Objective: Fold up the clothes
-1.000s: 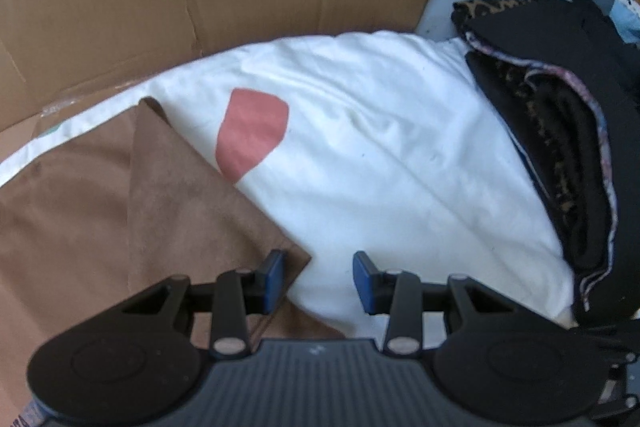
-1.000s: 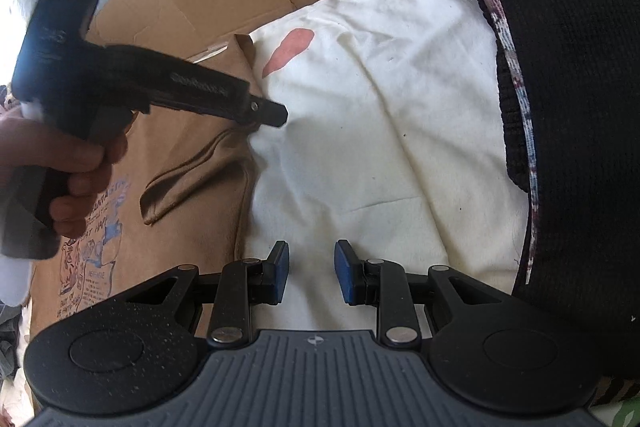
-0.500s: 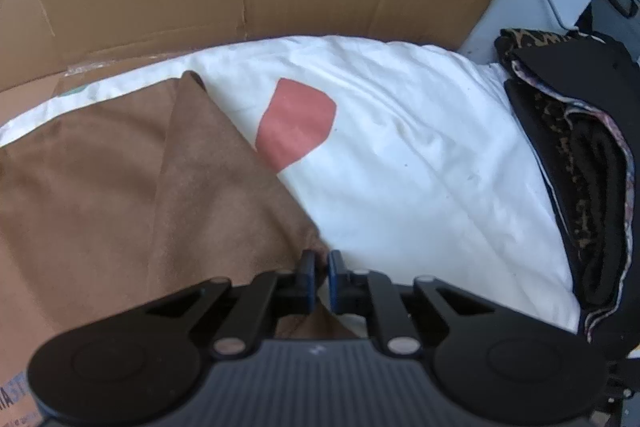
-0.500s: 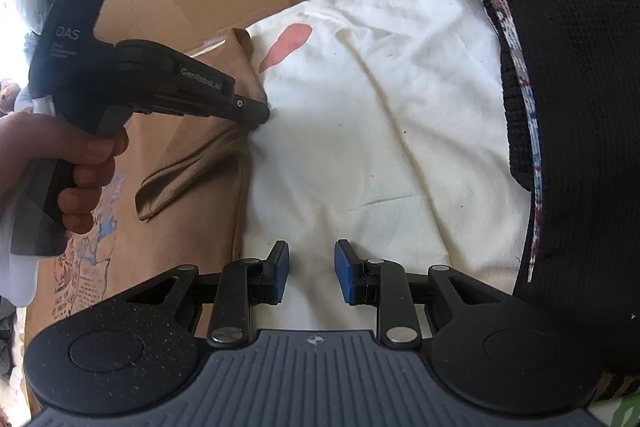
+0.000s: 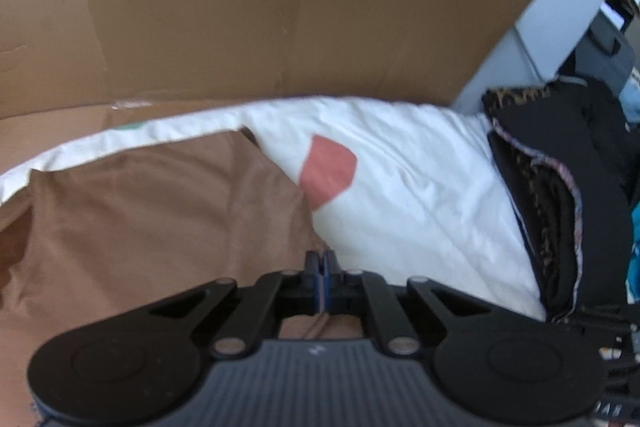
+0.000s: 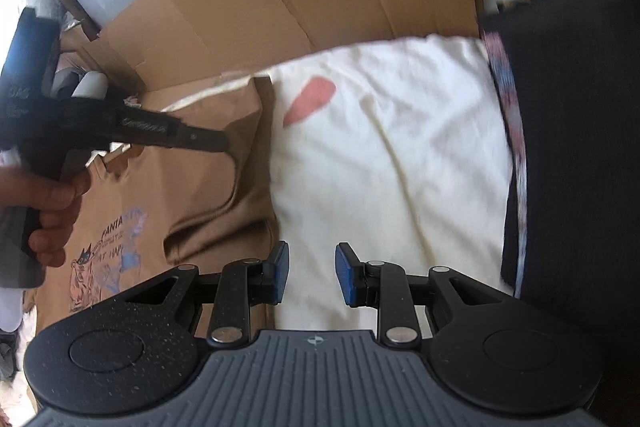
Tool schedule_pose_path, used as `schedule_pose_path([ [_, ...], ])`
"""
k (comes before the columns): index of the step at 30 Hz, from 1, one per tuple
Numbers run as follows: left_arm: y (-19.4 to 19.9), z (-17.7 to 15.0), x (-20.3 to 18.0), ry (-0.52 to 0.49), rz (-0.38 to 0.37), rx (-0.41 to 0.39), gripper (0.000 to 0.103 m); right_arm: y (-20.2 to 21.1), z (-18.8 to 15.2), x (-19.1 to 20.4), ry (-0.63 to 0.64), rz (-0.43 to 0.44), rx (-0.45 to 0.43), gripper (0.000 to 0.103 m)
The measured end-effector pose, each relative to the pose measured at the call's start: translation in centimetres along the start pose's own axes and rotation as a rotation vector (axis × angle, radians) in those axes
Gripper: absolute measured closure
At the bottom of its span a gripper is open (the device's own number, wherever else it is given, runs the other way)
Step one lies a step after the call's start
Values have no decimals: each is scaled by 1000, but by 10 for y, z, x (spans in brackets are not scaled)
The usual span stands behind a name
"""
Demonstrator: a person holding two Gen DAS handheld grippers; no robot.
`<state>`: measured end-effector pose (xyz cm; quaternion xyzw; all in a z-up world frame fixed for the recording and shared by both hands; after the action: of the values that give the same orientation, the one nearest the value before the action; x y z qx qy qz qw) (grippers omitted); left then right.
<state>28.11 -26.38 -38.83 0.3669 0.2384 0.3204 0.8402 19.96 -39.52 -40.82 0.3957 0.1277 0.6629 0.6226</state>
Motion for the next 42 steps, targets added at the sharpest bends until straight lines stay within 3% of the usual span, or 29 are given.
schedule_pose_path([
  [5,15,8,15,-16,-21,-35,101,1,26,12,30,2,-14,71],
  [15,31,8,67,83,-58,-96,101,-21,66,48,156,18,0,71],
  [22,31,-1,100,136,-86,-115,101,-73,93,86,208,40,16,70],
  [25,30,-2,111,166,-103,-125,101,-100,106,103,209,26,16,58],
  [30,32,-6,123,212,-135,-136,101,-144,126,110,210,5,36,58],
  [35,35,-8,132,229,-152,-135,101,-177,139,110,173,-26,81,58],
  [38,37,-9,141,245,-162,-143,102,-197,147,107,69,-24,124,57],
  [42,34,-15,156,251,-154,-143,102,-223,152,108,57,-75,169,56],
])
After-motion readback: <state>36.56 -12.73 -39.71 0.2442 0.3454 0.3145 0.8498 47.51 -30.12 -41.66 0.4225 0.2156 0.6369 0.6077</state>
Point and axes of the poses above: each gripper's, at about its wrist camera, not at the fingertips, and y roughly against the way its jaws point, x to its left, z to its top, the point moved 5 cm from there along -y, roughly the way its jaws point, and after that the axes turned 8 degrees about -x, right-handed, at the moved point
